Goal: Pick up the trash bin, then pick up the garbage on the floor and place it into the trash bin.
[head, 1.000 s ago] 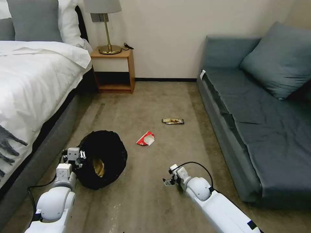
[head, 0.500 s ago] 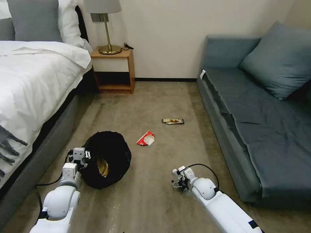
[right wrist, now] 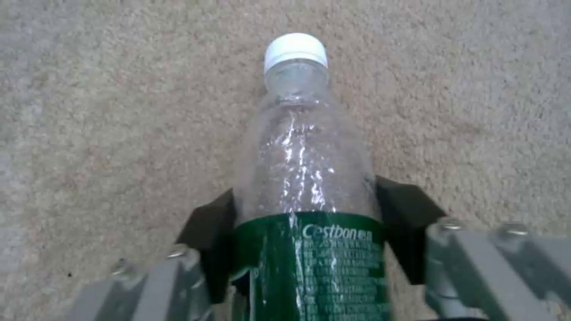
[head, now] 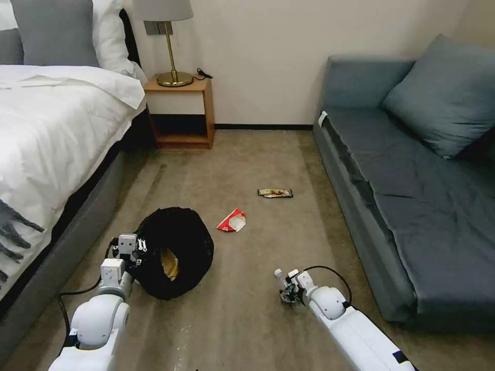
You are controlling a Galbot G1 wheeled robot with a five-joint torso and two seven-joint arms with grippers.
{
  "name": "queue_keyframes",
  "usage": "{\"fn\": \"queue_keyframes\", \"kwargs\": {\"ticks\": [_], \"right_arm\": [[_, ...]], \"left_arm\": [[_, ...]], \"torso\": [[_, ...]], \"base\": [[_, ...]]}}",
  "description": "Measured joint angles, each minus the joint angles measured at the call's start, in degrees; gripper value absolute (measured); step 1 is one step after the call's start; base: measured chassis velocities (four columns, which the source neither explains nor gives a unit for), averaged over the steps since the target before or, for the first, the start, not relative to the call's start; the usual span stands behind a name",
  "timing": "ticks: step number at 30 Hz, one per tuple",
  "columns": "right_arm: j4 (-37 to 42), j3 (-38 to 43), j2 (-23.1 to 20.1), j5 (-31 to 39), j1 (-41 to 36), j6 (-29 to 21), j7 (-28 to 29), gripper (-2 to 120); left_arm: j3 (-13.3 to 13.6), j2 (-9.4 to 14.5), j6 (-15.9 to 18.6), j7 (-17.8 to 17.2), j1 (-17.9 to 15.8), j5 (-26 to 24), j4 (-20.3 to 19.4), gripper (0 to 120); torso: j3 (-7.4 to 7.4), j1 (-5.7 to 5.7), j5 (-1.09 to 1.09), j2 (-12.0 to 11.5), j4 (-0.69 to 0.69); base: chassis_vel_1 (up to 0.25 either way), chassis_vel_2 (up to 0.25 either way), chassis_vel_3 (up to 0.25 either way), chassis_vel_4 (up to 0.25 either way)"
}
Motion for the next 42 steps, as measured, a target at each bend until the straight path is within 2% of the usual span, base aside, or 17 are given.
{"fn": "queue_keyframes", "kwargs": {"ticks": [3, 8, 15, 19, 22, 29, 34, 42], "right_arm": [[0.0, 0.1, 0.0, -0.1, -0.2, 0.2, 0.0, 42], [0.6, 0.1, 0.0, -0.2, -0.7, 0.4, -0.1, 35], [3.7, 0.1, -0.5, 0.0, -1.3, 0.8, -0.2, 35], [11.6, -1.5, -1.2, 2.0, -2.6, 3.2, 0.0, 35], [13.9, -2.5, -1.2, 2.6, -2.7, 4.3, 0.1, 35], [18.1, -7.8, 2.2, 4.1, -1.2, 10.1, 2.1, 35], [17.6, -11.7, 5.2, 5.6, 1.5, 13.7, 3.4, 35], [15.9, -15.7, 9.9, 9.3, 5.6, 15.1, 5.2, 35]], "left_arm": [[0.1, -0.1, 0.0, 0.0, 0.0, 0.1, -0.1, 0], [0.1, -0.1, 0.0, 0.0, 0.1, 0.2, -0.2, 0], [0.0, -0.3, -0.2, 0.1, 0.4, 0.7, -0.2, 0], [0.0, -0.5, -0.2, 0.1, 0.6, 0.8, -0.2, 0], [0.0, -0.5, -0.3, 0.1, 0.7, 0.8, -0.3, 0], [0.0, -1.2, -0.5, 0.1, 0.9, 0.8, -0.3, 0], [0.1, -1.7, -0.5, 0.2, 1.2, 0.8, -0.3, 0], [0.0, -2.1, -0.3, 0.2, 1.2, 0.8, -1.2, 0]], "torso": [[-0.01, 0.00, 0.00, 0.0, -0.01], [-0.01, 0.00, 0.00, 0.0, -0.01], [0.00, 0.00, 0.00, 0.0, -0.01], [0.00, 0.00, 0.00, 0.0, -0.01], [0.00, 0.00, 0.00, 0.0, -0.01], [0.00, 0.00, -0.01, 0.0, 0.00], [0.00, 0.00, -0.01, 0.0, 0.01], [0.00, 0.00, -0.01, 0.0, -0.01]], "base": [[0.000, 0.000, 0.000, 0.000], [0.000, 0.000, 0.000, 0.000], [0.000, 0.000, 0.000, 0.000], [0.000, 0.000, 0.000, 0.000], [0.000, 0.000, 0.000, 0.000], [0.000, 0.000, 0.000, 0.000], [0.000, 0.000, 0.000, 0.000], [0.000, 0.000, 0.000, 0.000]]}}
